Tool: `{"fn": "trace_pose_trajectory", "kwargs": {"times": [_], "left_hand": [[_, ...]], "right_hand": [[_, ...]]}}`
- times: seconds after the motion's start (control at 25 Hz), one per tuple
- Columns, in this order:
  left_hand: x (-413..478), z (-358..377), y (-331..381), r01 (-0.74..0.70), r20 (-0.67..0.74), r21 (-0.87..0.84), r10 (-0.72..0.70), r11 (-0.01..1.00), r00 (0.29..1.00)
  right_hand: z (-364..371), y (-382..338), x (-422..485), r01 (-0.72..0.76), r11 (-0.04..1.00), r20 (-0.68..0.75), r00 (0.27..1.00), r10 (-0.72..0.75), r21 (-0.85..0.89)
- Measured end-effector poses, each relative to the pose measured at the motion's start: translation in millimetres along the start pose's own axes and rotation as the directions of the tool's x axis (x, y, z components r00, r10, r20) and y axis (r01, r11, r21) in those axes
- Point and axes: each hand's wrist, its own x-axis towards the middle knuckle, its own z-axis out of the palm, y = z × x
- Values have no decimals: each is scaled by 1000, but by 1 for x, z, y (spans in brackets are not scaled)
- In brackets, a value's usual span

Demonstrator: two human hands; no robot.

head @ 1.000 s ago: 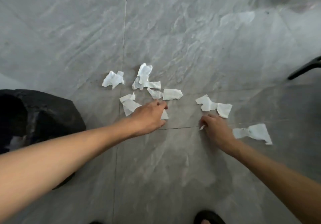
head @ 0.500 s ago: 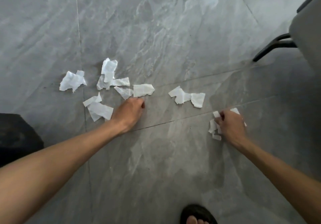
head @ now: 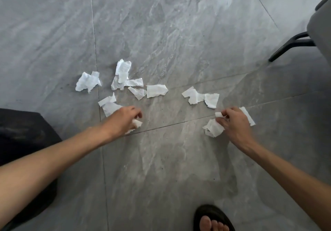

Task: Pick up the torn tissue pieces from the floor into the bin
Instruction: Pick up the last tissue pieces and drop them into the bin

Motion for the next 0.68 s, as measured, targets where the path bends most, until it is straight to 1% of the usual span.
{"fn": "trace_pose_trajectory", "kwargs": {"times": [0.04,0.08,0.12,0.28,0.36,0.4,0.44,0.48,0.52,0.56,0.6,0.64,0.68], "left_hand": [[-3,12,-5,19,65,77,-24,997,998],[-6,20,-8,46,100,115,-58,992,993],[-7,26,-10,75,100,117,-87,990,991],[-10,32,-10,99,-9,-11,-99,995,995],[-12,33,-10,104,-35,-14,-104,994,994],[-13,33,-9,106,-35,-6,-106,994,994],[-13,34,-9,107,-34,-1,-107,994,994],[-13,34,-8,108,-35,5,-107,994,994],[-13,35,-8,112,-41,12,-111,994,993],[-13,36,-7,120,-56,18,-119,993,991],[-15,36,-7,127,-80,29,-125,991,989],[-16,37,-7,131,-102,53,-125,990,987],[-17,37,-7,129,-123,94,-117,987,986]], "right_hand": [[-2,6,-2,0,997,8,1000,1,-74],[-1,10,-6,10,992,35,999,-5,-126],[1,13,-11,38,987,74,997,-27,-155],[16,7,-32,258,950,204,954,-221,-175],[20,2,-38,315,932,246,932,-267,-179],[19,1,-38,319,934,265,926,-271,-160],[17,3,-38,294,949,263,930,-257,-115],[11,5,-34,234,971,222,951,-217,-50],[5,10,-28,150,989,136,979,-151,17],[-3,16,-19,69,996,18,997,-70,58],[-12,25,-9,-9,998,-88,996,14,60],[-21,35,0,-89,996,-145,985,92,27],[-27,45,7,-169,985,-152,975,164,-17]]}}
